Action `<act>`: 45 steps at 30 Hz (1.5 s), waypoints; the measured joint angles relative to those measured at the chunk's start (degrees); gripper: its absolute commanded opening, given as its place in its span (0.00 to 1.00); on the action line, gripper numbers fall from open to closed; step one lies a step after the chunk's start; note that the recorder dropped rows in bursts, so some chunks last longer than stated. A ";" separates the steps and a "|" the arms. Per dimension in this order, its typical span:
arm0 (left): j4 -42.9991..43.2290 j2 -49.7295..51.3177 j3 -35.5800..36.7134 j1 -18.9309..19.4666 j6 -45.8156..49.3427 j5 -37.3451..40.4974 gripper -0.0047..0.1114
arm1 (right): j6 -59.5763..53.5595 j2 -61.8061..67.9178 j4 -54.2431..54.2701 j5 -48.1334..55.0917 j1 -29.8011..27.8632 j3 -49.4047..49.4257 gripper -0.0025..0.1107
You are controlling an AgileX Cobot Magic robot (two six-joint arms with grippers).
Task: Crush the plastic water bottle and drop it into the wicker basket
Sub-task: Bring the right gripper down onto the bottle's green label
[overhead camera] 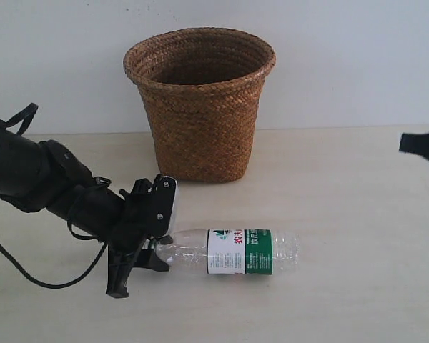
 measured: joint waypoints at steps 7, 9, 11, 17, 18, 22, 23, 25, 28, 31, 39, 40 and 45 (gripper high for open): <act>0.00 0.00 0.00 0.00 0.00 -0.14 0.07 | -17.42 14.59 8.05 41.05 10.78 -17.18 0.02; 0.00 0.00 0.00 0.00 0.00 -0.14 0.07 | -29.05 16.95 16.65 50.42 12.56 -22.23 0.02; 0.00 0.00 0.00 0.00 0.00 -0.18 0.07 | -46.82 19.04 33.91 59.69 14.49 -28.33 0.02; 0.00 0.00 0.00 0.00 0.00 -0.18 0.07 | -67.94 21.24 59.21 56.23 23.05 -30.72 0.02; 0.00 0.00 0.00 0.00 0.00 -0.18 0.07 | -68.46 22.22 59.44 54.63 24.70 -30.72 0.02; 0.00 0.00 0.00 0.00 0.00 -0.18 0.07 | -68.84 27.72 59.49 45.70 28.30 -30.72 0.02; 0.00 0.00 0.00 0.00 0.00 -0.18 0.07 | -68.84 28.73 59.39 44.56 28.30 -30.72 0.02; 0.00 0.00 0.00 0.00 0.00 -0.42 0.07 | -68.84 30.66 59.39 43.45 28.30 -31.03 0.02; 0.00 0.00 0.00 0.00 0.00 -0.55 0.07 | -68.72 33.39 58.20 43.21 28.30 -31.81 0.02; 0.00 0.00 0.00 0.00 0.00 -0.59 0.07 | -68.61 36.87 57.81 45.84 28.30 -34.26 0.02; 0.00 -0.10 0.00 0.00 -0.46 -0.08 0.07 | -66.94 48.00 56.71 61.24 28.19 -48.03 0.02; 0.00 -0.10 0.00 0.00 -0.49 0.04 0.07 | -66.36 48.76 56.45 62.53 28.19 -49.55 0.02; 0.00 -0.10 0.00 0.00 -1.15 0.16 0.17 | -62.40 52.87 54.72 69.68 28.19 -56.05 0.02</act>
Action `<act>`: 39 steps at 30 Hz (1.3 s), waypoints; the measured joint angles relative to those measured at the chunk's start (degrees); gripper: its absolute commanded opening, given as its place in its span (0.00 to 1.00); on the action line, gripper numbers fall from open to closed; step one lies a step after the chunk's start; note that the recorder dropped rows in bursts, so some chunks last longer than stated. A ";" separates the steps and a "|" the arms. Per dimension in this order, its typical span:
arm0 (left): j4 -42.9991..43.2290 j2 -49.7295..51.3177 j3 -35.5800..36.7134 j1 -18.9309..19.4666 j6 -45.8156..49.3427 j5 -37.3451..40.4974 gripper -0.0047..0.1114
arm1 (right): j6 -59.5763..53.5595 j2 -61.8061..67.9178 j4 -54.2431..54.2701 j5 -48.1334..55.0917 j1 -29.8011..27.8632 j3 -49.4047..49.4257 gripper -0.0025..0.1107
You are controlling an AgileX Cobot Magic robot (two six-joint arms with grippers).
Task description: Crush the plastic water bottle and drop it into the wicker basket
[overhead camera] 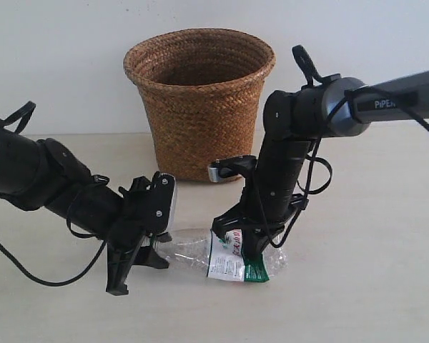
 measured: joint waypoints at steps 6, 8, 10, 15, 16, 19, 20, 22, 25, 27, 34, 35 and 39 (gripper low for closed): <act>0.13 0.00 0.00 0.00 -2.41 0.00 0.50 | 0.86 2.82 -0.24 5.58 0.00 -4.71 0.02; 0.13 0.11 0.12 0.00 -4.42 -0.25 0.57 | 0.46 3.22 -0.24 6.26 0.00 -5.37 0.02; 0.13 0.11 0.12 0.00 -6.24 -1.06 0.57 | 0.10 3.33 -0.24 6.88 -0.10 -5.65 0.02; -0.05 0.11 0.12 0.00 -9.15 -1.52 0.41 | -0.20 3.63 -0.12 7.26 -0.23 -6.05 0.02; 0.24 0.11 0.12 0.00 -9.26 -1.23 0.36 | -0.21 3.63 -0.01 7.26 -0.23 -6.05 0.02; 1.12 0.11 0.24 0.00 -9.26 -0.79 0.17 | -0.33 3.63 0.08 7.26 -0.23 -6.05 0.02; 1.48 0.11 0.24 0.00 -9.26 -0.90 0.11 | -0.33 3.63 0.11 7.26 -0.30 -6.05 0.02; 1.95 0.11 0.24 0.00 -9.26 -0.92 0.08 | -0.44 3.53 0.21 7.28 -0.30 -6.05 0.02; 2.34 0.11 0.24 0.00 -9.26 -0.92 0.07 | -0.44 3.30 0.21 7.28 -0.30 -5.95 0.02; 2.53 0.11 0.24 0.00 -9.26 -0.92 0.07 | -0.44 2.91 0.21 7.06 -0.30 -5.83 0.02; 2.74 0.11 0.24 0.24 -9.26 -0.81 0.07 | -0.84 0.68 -0.78 5.39 0.05 -4.49 0.02; 2.74 0.11 0.24 0.24 -9.26 -0.81 0.07 | -1.17 0.38 -0.78 5.09 0.05 -4.24 0.02; 2.74 0.11 0.24 0.36 -9.26 -0.81 0.07 | -3.24 -1.88 -0.30 3.93 0.05 -3.35 0.02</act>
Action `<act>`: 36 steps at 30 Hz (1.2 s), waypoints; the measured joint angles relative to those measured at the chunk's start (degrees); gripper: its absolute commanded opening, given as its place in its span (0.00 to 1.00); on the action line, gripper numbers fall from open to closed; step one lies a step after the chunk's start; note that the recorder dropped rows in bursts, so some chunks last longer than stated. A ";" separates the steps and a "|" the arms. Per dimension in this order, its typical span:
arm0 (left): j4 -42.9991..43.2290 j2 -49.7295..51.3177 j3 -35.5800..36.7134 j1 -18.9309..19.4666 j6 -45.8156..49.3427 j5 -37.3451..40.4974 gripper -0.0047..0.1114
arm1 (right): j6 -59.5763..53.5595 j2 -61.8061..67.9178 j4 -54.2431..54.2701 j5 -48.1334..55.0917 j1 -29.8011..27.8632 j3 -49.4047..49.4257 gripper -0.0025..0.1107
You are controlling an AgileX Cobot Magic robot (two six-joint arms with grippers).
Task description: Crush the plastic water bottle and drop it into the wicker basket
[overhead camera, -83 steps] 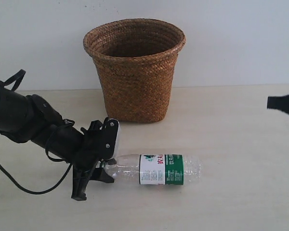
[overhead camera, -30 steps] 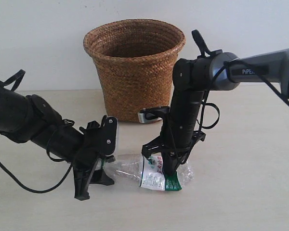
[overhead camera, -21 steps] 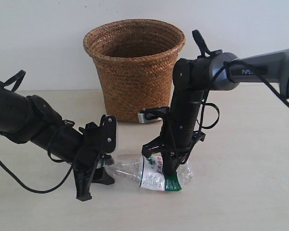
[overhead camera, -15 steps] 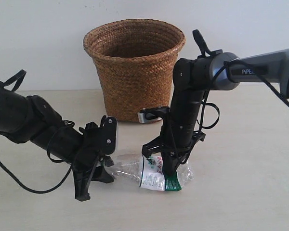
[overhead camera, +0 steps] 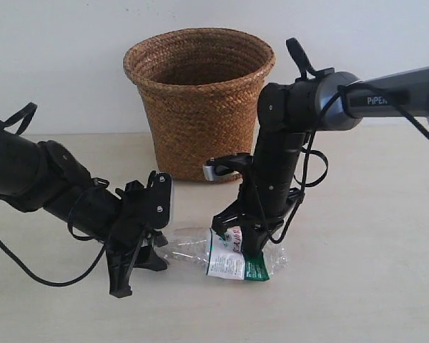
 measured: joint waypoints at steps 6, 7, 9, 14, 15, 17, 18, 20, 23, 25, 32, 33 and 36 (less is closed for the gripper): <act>0.25 0.00 0.00 0.33 -0.13 -1.19 0.07 | -1.91 -3.62 0.98 -1.49 0.00 0.84 0.02; 0.25 0.00 0.00 0.33 -0.13 -1.48 0.07 | -2.14 -4.39 1.50 -1.64 0.00 0.82 0.02; 0.25 0.00 0.00 0.33 -0.13 -1.61 0.07 | -3.39 -5.92 3.21 -2.04 0.00 0.95 0.02; 0.25 0.00 0.00 0.33 -0.13 -1.74 0.07 | -7.28 -7.68 10.03 -3.89 0.11 1.94 0.02; 0.25 0.00 0.00 0.33 -0.13 -1.74 0.07 | -7.85 -7.77 10.72 -4.91 0.22 2.67 0.02; 0.25 0.00 0.00 0.33 -0.13 -1.74 0.07 | -8.58 -7.77 11.10 -7.34 0.64 4.14 0.02; 0.25 0.00 0.00 0.33 -0.13 -1.74 0.07 | -8.73 -7.77 11.23 -8.85 1.09 5.13 0.02; 0.25 0.00 0.00 0.33 -0.13 -1.85 0.07 | -8.97 -7.20 11.32 -11.73 1.75 6.74 0.02; 0.25 0.00 0.00 0.46 -0.38 -2.12 0.07 | -9.24 -6.38 11.45 -14.79 2.20 7.53 0.02; 0.25 0.00 0.00 0.70 -0.47 -2.84 0.07 | -9.24 -5.47 11.98 -16.84 2.71 7.53 0.02; 0.82 -0.10 0.00 0.95 -0.58 -3.20 0.07 | -8.59 0.26 12.39 -19.99 3.60 5.74 0.02; 0.82 -0.10 0.00 0.95 -0.52 -3.20 0.07 | -8.10 0.99 12.27 -19.60 3.60 4.92 0.02; 0.82 -0.10 0.00 0.98 -0.61 -3.20 0.07 | -5.93 3.05 11.24 -17.22 3.60 2.10 0.02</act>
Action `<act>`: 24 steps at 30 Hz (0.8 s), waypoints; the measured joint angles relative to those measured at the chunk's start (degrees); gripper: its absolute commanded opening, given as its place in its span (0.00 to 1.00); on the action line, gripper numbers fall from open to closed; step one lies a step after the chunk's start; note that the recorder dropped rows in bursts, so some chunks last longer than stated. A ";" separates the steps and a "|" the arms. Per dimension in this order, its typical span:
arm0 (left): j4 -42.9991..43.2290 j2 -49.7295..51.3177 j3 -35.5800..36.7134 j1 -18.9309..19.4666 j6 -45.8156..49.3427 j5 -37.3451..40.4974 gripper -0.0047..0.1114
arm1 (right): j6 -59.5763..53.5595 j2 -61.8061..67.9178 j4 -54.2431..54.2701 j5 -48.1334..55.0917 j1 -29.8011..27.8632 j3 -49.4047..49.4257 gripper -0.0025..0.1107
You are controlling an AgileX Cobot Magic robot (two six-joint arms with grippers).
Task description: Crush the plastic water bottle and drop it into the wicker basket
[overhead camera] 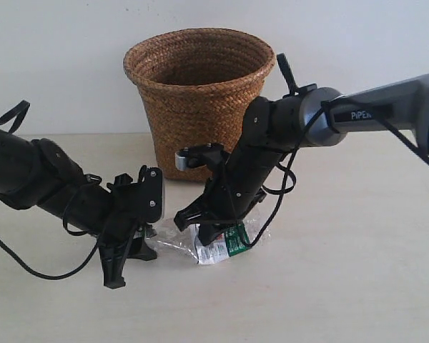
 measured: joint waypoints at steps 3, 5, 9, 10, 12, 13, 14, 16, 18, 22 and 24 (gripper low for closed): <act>0.00 0.00 0.00 0.10 0.00 0.00 0.07 | 2.83 2.72 -1.71 4.20 0.00 -4.14 0.02; 0.04 0.00 0.00 0.10 0.00 0.00 0.07 | 4.39 4.45 -2.37 7.58 0.00 -7.27 0.02; 0.04 0.00 0.00 0.10 0.00 0.00 0.07 | 5.44 6.69 -2.59 12.03 -0.21 -11.57 0.02; 0.14 0.00 0.00 0.10 0.00 0.00 0.07 | 5.44 6.70 -2.63 12.40 -0.24 -11.85 0.02; 0.14 0.00 0.00 0.10 0.00 0.00 0.07 | 5.44 6.79 -2.63 12.51 -0.24 -12.07 0.02; 0.14 0.00 0.00 0.10 0.00 0.00 0.07 | 5.27 6.56 -2.63 12.51 -0.24 -12.07 0.02; 0.14 0.00 0.00 0.10 0.00 0.00 0.07 | 5.01 6.24 -2.74 12.39 -0.24 -12.07 0.02; 0.14 0.00 0.00 0.10 0.00 0.00 0.07 | 4.57 5.35 -2.87 11.65 -0.24 -11.45 0.02; 0.14 0.00 0.00 0.10 0.00 0.00 0.07 | 4.16 3.92 -3.10 10.43 -0.04 -10.69 0.02; 0.14 0.00 0.00 0.10 0.00 0.00 0.07 | 3.05 1.62 -4.42 9.19 0.46 -9.59 0.02; 0.03 0.00 0.00 0.10 -0.04 -0.14 0.07 | 2.91 0.50 -4.86 9.20 0.54 -9.20 0.02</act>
